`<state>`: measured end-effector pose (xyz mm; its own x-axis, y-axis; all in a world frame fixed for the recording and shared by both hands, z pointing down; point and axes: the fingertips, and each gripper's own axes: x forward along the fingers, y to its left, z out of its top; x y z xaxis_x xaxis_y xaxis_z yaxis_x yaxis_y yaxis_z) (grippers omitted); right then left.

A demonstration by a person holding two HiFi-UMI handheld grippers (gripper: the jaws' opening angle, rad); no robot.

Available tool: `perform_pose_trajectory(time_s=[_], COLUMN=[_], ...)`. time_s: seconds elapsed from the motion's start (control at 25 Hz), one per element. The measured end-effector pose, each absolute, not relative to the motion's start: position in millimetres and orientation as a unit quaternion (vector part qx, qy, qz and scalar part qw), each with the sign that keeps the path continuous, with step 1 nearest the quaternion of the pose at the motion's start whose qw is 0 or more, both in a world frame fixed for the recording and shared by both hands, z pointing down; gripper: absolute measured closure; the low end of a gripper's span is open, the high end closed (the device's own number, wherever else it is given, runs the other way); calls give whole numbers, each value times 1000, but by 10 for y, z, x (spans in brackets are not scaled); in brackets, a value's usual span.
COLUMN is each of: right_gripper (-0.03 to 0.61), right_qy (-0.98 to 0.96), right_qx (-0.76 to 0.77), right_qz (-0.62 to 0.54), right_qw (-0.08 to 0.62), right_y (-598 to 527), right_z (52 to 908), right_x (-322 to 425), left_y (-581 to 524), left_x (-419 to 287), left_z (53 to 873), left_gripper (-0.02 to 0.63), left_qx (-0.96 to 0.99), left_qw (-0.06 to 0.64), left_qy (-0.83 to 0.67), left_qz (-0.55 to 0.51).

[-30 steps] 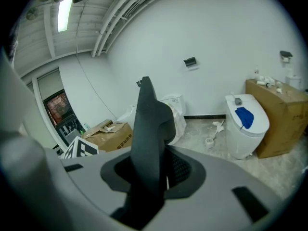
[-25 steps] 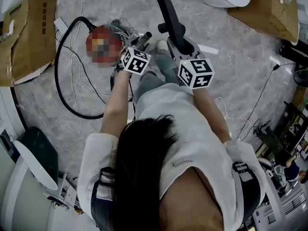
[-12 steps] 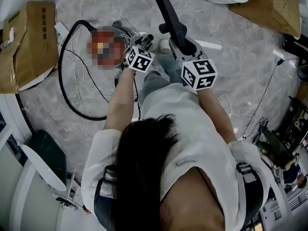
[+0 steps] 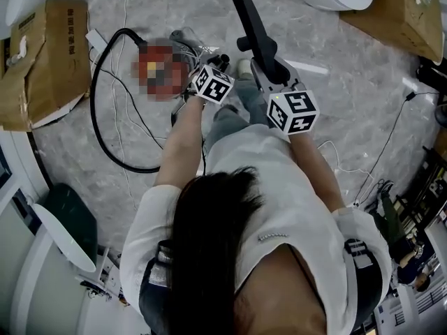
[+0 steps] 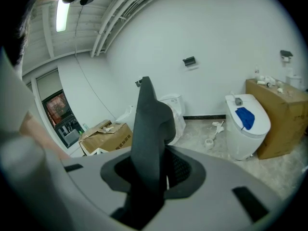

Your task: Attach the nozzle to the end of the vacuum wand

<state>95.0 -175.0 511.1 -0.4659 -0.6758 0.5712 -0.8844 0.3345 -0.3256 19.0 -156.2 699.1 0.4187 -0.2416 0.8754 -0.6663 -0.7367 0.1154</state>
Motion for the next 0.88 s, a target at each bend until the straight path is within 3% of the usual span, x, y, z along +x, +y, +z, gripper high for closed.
perform_pose_trajectory(time_s=[0.88], right_gripper=[448], right_qy=[-826], right_qx=[439], right_qz=[300], right_qw=[188], right_y=[-1554], right_z=[5126], right_x=[766], left_y=[-1363], left_x=[43], left_z=[6547], left_gripper=[457], left_qx=[834], left_qw=[211], left_qy=[-303], left_qz=[411])
